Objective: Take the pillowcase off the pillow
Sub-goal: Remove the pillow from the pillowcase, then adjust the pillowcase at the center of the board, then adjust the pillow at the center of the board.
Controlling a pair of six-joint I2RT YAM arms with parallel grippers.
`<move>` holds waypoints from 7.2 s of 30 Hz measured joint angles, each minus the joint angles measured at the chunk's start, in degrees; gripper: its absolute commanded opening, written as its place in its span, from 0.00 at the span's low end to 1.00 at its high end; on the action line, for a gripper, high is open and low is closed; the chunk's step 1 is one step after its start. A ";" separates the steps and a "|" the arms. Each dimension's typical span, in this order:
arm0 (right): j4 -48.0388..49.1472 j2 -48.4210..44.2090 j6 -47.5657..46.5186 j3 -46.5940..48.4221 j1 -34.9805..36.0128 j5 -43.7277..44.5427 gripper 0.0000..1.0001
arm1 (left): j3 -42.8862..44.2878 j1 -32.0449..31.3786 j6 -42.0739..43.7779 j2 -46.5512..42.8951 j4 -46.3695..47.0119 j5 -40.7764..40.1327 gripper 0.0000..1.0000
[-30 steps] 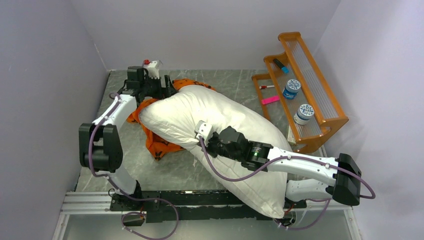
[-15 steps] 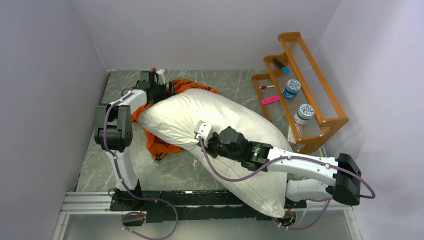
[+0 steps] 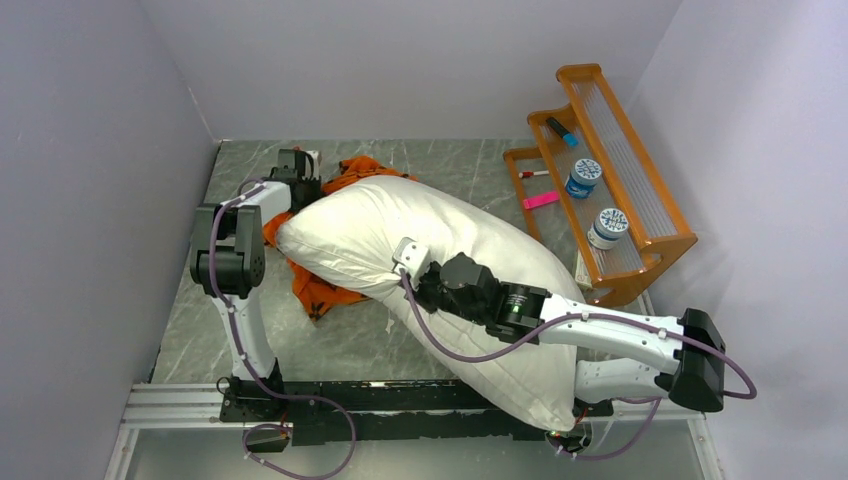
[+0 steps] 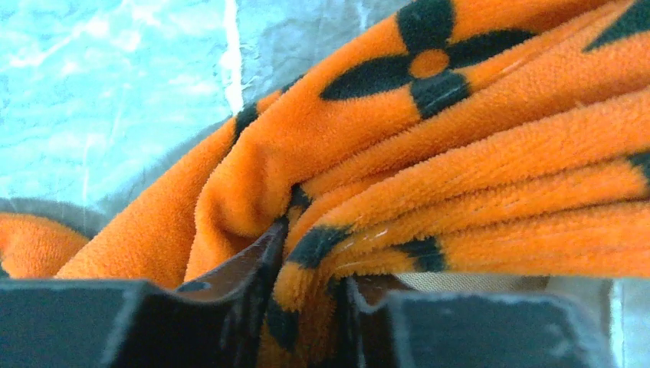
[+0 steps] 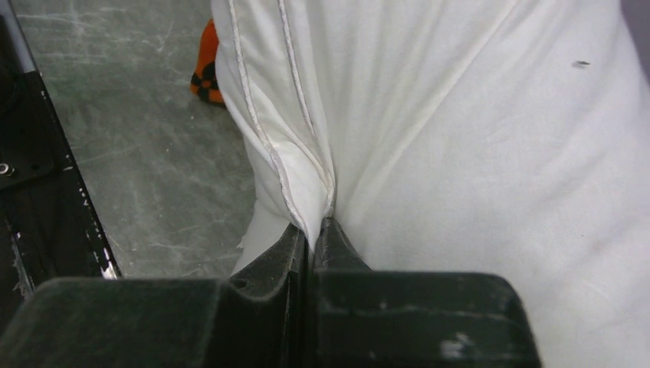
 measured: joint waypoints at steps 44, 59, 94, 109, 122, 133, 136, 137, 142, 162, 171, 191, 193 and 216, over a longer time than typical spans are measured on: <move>-4.22 -9.11 -2.27 13.77 -0.79 5.64 0.00 | -12.87 15.21 -2.38 -14.34 -1.03 -28.61 0.05; -3.98 -6.01 -4.04 19.04 -0.63 6.23 0.00 | -12.87 15.56 -2.89 -13.64 -0.37 -27.34 0.05; 5.75 23.54 -0.20 33.97 -18.56 7.30 0.00 | -18.51 4.50 1.75 -46.49 -0.76 -39.21 0.08; 9.88 42.91 14.99 44.78 -18.18 -19.61 0.42 | -29.94 -1.25 -4.13 -52.74 -0.46 -29.46 0.65; 3.30 33.22 16.52 44.00 -18.58 -25.46 0.85 | -31.12 -1.55 -4.46 -52.89 1.81 -17.70 0.74; 3.61 8.46 11.56 25.53 -19.71 -9.99 0.88 | -39.06 -1.07 -11.96 -55.30 6.78 -2.71 0.85; 3.41 4.70 11.37 20.44 -19.71 -6.27 0.88 | -41.88 -0.79 -15.02 -55.63 9.84 -0.52 0.86; 3.37 3.54 11.41 18.51 -19.71 -5.31 0.88 | -42.73 -0.76 -16.02 -55.52 10.88 0.15 0.86; 1.88 -0.68 11.74 12.26 -19.71 -2.16 0.89 | -43.69 -0.76 -18.91 -53.48 12.94 2.19 0.96; -2.03 1.22 39.19 -1.27 -25.77 -9.62 0.99 | -35.91 -2.58 -10.14 -69.68 -10.97 -18.91 0.96; 15.56 14.69 50.86 -3.76 -27.26 -26.64 0.23 | -31.17 -2.89 -8.02 -73.77 -14.45 -19.45 0.96; -3.13 15.23 32.70 13.49 -36.59 -18.25 0.00 | -35.08 -4.50 -14.01 -63.56 -4.02 4.44 0.96; -3.78 14.95 31.54 13.53 -37.20 -16.76 0.00 | -35.17 -5.75 -15.04 -61.86 -2.60 6.25 0.96; -7.45 -22.08 24.44 4.15 -37.59 1.95 0.94 | -21.86 -7.72 -8.33 -85.85 -16.33 -9.84 0.96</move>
